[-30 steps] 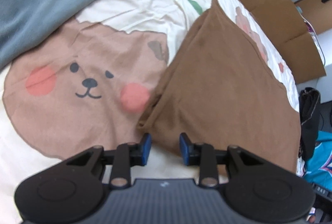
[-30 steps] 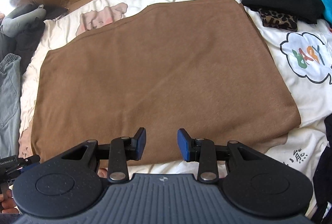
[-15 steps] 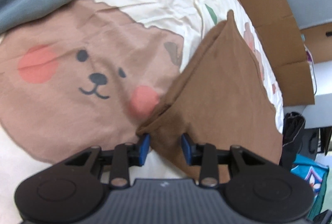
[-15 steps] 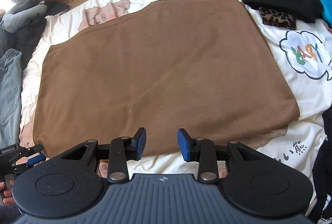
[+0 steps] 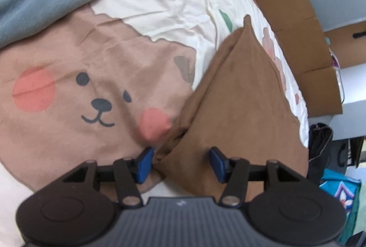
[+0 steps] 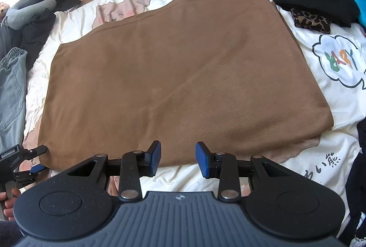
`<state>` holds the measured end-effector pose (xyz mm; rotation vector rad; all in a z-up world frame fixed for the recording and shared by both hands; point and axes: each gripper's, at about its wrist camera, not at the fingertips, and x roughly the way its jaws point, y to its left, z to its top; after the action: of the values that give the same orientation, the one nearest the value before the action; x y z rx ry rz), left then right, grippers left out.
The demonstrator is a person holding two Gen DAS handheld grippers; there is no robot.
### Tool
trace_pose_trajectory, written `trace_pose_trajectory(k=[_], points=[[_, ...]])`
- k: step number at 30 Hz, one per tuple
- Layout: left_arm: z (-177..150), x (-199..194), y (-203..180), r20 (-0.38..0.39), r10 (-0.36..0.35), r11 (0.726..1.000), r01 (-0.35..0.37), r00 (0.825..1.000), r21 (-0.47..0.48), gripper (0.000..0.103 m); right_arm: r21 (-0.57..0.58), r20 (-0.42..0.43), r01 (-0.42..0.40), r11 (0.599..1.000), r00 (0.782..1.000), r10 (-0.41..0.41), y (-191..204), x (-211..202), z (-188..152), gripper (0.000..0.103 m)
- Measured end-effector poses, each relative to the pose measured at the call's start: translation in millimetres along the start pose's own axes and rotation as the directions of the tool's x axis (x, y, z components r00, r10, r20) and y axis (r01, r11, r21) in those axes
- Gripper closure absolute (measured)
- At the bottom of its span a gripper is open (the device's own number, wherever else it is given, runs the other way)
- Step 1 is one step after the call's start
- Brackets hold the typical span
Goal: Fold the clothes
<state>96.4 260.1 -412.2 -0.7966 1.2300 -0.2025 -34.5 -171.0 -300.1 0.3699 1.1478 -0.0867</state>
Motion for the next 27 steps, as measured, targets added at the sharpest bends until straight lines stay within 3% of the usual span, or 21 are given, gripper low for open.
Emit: trace_pose_trajectory(k=[6,19,22,24,27], points=[[1,-11,14,-0.018,-0.174,0.978,0.17,0.985,-0.119,0.048,0.013,0.011,0.004,1.0,1.0,-0.004,-1,-2,1,0.063],[-3,13,18,-0.027,-0.119,0.987,0.116,0.992,-0.109,0.051,-0.015,-0.006,0.002,1.0,1.0,-0.002,1,10,2,0.063],[-2,14,19,-0.014,-0.122,0.986,0.119,0.992,-0.114,0.062,-0.022,-0.008,0.0,1.0,1.0,0.0,2,15,2,0.062],[-2,12,21,-0.007,-0.118,0.987,0.117,0.993,-0.113,0.093,-0.031,-0.009,-0.016,0.999,1.0,0.016,4,19,2,0.063],[-1,6,19,0.001,-0.124,0.987,0.123,0.992,-0.105,0.095,-0.054,-0.015,-0.046,0.998,0.999,0.045,11,26,0,0.063]])
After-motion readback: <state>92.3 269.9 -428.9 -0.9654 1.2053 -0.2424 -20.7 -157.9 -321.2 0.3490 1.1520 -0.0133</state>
